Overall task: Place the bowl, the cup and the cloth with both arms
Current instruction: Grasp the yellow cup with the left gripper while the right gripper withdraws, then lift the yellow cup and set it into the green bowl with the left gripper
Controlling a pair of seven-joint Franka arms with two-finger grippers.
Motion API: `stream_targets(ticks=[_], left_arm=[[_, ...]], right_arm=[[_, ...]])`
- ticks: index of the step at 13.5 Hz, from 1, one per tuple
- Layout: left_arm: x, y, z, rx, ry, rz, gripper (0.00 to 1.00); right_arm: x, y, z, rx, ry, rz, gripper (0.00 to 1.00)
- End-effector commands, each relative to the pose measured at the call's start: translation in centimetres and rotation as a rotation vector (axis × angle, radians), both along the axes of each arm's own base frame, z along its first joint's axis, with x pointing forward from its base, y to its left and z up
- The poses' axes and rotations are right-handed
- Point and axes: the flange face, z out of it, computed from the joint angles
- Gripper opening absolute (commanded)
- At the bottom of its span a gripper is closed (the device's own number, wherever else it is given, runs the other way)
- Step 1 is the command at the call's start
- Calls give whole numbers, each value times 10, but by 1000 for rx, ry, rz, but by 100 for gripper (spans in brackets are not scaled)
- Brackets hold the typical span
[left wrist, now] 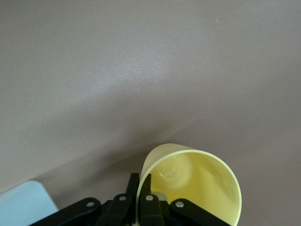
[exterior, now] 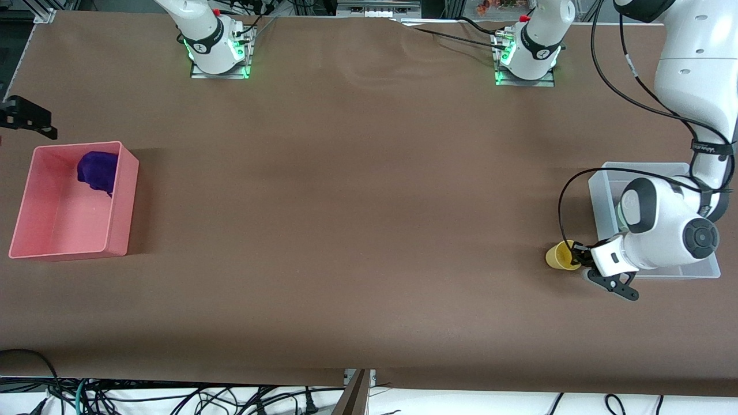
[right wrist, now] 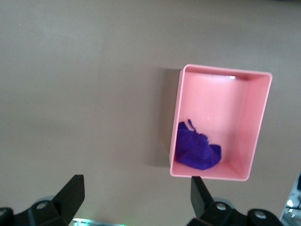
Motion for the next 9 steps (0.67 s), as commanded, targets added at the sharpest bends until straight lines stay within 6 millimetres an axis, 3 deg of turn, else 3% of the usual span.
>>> stream_targets(ticks=[1, 3, 5, 7, 9], left_arm=[[-12, 7, 73, 19, 32, 1, 0], [-24, 23, 114, 47, 57, 9, 0], [-34, 47, 134, 73, 104, -23, 0], [-49, 88, 138, 111, 149, -90, 0], [-73, 125, 120, 133, 196, -143, 0]], right_arm=[[-9, 4, 3, 17, 13, -36, 100], [-8, 5, 1, 23, 25, -40, 100], [-7, 4, 1, 22, 25, -40, 100], [-5, -1, -4, 21, 34, -44, 100], [-4, -2, -4, 18, 29, -40, 100]])
